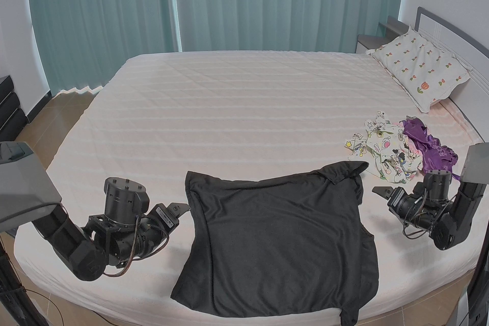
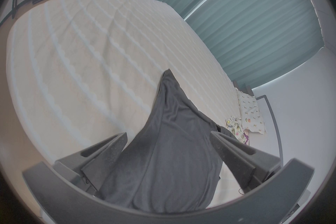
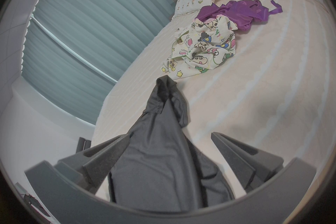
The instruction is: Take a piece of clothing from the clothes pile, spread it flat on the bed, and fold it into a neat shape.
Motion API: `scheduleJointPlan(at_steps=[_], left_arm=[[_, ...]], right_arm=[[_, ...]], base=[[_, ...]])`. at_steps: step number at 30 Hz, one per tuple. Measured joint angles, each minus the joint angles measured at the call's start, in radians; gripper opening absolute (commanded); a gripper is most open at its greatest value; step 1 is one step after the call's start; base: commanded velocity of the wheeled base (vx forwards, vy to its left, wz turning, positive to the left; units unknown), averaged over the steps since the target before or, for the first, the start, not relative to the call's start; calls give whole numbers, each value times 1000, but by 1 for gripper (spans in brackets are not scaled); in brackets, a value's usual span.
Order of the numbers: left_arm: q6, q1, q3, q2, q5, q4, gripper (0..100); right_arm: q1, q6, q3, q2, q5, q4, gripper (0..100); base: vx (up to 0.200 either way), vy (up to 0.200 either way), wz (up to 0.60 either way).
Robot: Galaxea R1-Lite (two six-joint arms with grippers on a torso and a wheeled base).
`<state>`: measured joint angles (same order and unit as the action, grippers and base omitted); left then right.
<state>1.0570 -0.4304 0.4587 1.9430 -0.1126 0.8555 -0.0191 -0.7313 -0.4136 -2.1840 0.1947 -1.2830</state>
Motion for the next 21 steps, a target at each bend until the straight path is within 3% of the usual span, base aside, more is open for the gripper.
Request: scheduleJointPlan(at_steps=[7, 18, 21], left_arm=[[41, -41, -99, -14, 40, 54, 100], [59, -85, -127, 62, 46, 60, 100], [59, -89, -127, 76, 45, 59, 100]], right_arm=[[0, 1, 209, 32, 79, -192, 100], [4, 3, 255, 29, 92, -199, 100], [4, 4, 256, 27, 92, -199, 100]], base=[[-29, 0, 0], [-200, 0, 0], [0, 0, 0]])
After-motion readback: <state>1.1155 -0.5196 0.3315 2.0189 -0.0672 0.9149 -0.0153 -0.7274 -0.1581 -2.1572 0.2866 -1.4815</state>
